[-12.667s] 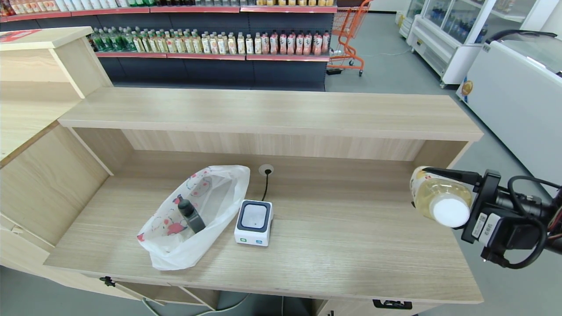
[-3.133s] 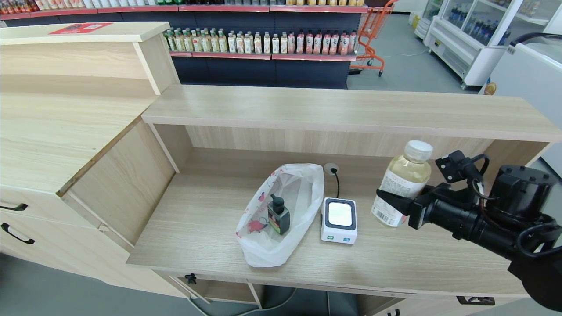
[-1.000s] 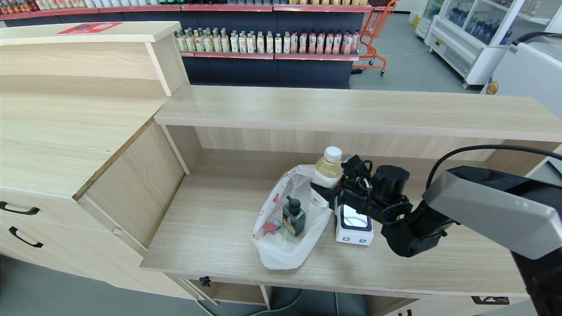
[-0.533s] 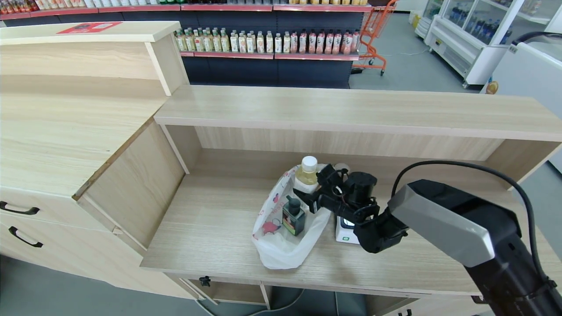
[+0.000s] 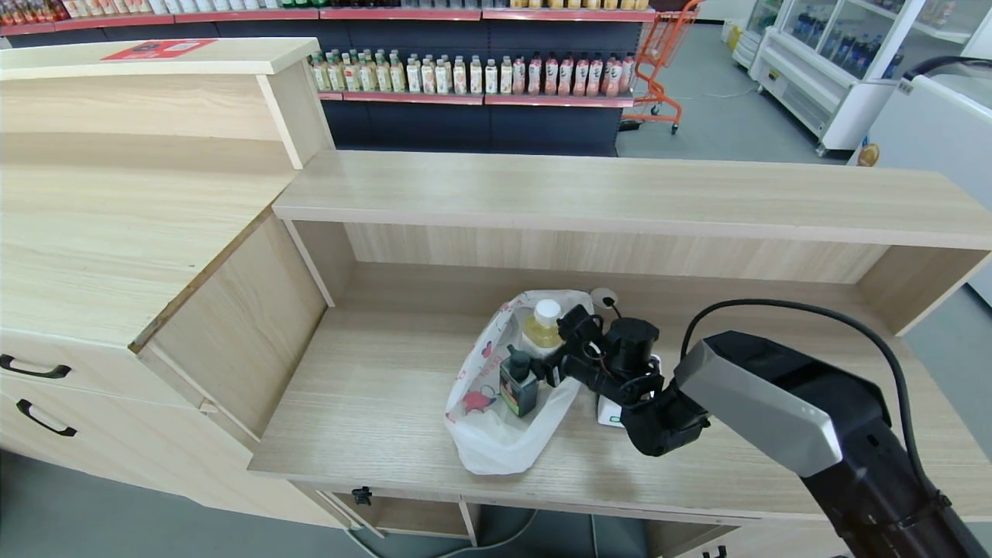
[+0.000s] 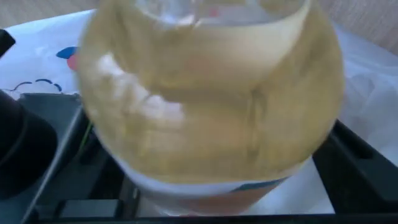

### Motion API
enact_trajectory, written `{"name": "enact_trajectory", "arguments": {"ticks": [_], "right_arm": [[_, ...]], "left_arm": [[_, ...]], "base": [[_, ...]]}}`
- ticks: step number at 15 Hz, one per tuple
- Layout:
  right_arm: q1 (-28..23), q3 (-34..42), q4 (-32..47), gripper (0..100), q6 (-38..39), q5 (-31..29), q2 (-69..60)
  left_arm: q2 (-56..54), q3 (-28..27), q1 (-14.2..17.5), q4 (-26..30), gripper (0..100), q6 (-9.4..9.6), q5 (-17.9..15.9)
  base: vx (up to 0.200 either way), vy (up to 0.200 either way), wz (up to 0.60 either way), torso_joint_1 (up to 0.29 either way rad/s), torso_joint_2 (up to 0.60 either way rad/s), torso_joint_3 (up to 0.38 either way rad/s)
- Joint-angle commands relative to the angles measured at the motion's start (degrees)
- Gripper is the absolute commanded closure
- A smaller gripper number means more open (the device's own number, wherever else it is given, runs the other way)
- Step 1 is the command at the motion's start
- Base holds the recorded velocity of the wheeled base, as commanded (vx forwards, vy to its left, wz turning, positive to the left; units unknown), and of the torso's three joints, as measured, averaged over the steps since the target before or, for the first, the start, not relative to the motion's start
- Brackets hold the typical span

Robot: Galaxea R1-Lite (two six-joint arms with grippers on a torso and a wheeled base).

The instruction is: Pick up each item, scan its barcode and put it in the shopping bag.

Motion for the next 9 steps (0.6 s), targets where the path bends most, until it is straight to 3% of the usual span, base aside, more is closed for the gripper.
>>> {"name": "enact_trajectory", "arguments": {"ticks": [1, 4, 6, 8, 9], "right_arm": [[-0.5, 1.7, 0.4, 0, 0.4, -0.1, -3.9], [-2.9, 9.0, 0.3, 0, 1.9, 0.0, -13.5], [-6.0, 19.9, 1.2, 0, 6.9, 0.0, -25.6], [-8.1, 28.7, 11.5, 0, 13.0, -0.1, -39.1], [-10.2, 34.1, 20.7, 0, 15.0, -0.1, -50.1]], "left_arm": [[0.0, 0.0, 0.0, 0.0, 0, 0.0, 0.0], [0.1, 0.0, 0.0, 0.0, 0, 0.0, 0.0], [0.1, 0.0, 0.0, 0.0, 0, 0.0, 0.0], [0.1, 0.0, 0.0, 0.0, 0, 0.0, 0.0], [0.1, 0.0, 0.0, 0.0, 0, 0.0, 0.0]], "base": [[0.0, 0.0, 0.0, 0.0, 0.0, 0.0], [0.0, 0.0, 0.0, 0.0, 0.0, 0.0], [0.0, 0.0, 0.0, 0.0, 0.0, 0.0], [0.0, 0.0, 0.0, 0.0, 0.0, 0.0], [0.0, 0.0, 0.0, 0.0, 0.0, 0.0]]}}
